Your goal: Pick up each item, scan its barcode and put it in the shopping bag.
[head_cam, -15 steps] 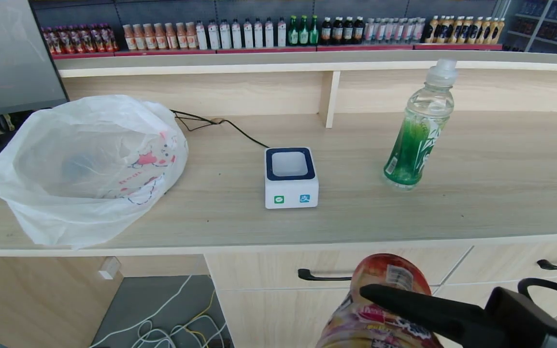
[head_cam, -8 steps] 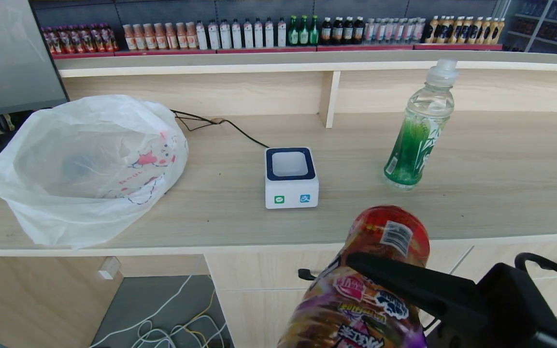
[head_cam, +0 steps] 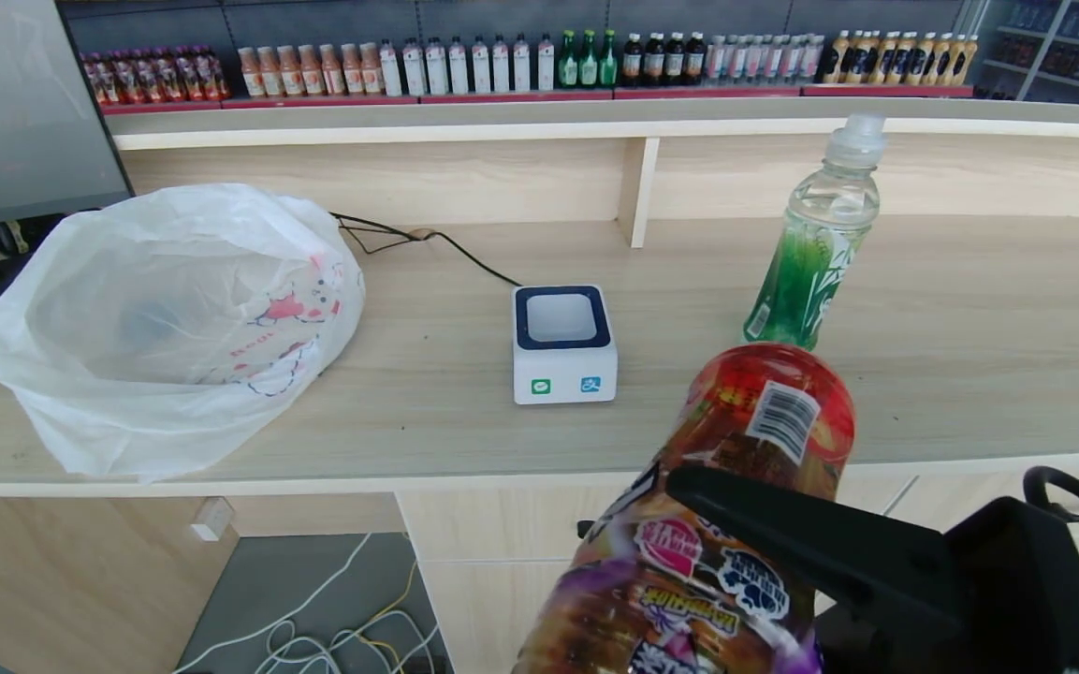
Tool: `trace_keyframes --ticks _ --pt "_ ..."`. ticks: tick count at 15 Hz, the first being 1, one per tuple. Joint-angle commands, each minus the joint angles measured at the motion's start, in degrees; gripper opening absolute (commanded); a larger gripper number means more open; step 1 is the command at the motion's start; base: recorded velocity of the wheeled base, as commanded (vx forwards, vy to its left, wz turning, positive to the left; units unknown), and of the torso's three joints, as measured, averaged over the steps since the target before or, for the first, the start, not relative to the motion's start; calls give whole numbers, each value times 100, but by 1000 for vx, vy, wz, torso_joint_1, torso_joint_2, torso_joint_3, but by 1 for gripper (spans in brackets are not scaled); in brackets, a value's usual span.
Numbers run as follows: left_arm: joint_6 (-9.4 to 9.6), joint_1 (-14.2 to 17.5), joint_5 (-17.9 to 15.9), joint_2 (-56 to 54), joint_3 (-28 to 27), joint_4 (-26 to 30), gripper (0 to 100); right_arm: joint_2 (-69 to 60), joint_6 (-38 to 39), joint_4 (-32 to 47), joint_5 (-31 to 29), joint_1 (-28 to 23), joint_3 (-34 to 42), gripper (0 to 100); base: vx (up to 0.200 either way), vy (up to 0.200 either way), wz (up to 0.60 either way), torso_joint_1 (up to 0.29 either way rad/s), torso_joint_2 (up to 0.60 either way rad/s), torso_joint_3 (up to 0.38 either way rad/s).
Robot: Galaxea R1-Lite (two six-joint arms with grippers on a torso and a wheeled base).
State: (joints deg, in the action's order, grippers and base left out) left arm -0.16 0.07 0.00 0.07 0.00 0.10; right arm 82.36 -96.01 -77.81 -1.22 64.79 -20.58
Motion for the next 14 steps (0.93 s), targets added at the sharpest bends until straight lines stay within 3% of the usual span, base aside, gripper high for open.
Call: trace_keyframes --ticks 1,14 --pt "-2 1 0 1 0 -1 100 26 -119 -67 -1 7 -8 0 0 0 0 0 0 0" --pt "-2 1 0 1 0 -1 100 228 -559 -428 8 183 -60 0 0 0 0 0 0 0"
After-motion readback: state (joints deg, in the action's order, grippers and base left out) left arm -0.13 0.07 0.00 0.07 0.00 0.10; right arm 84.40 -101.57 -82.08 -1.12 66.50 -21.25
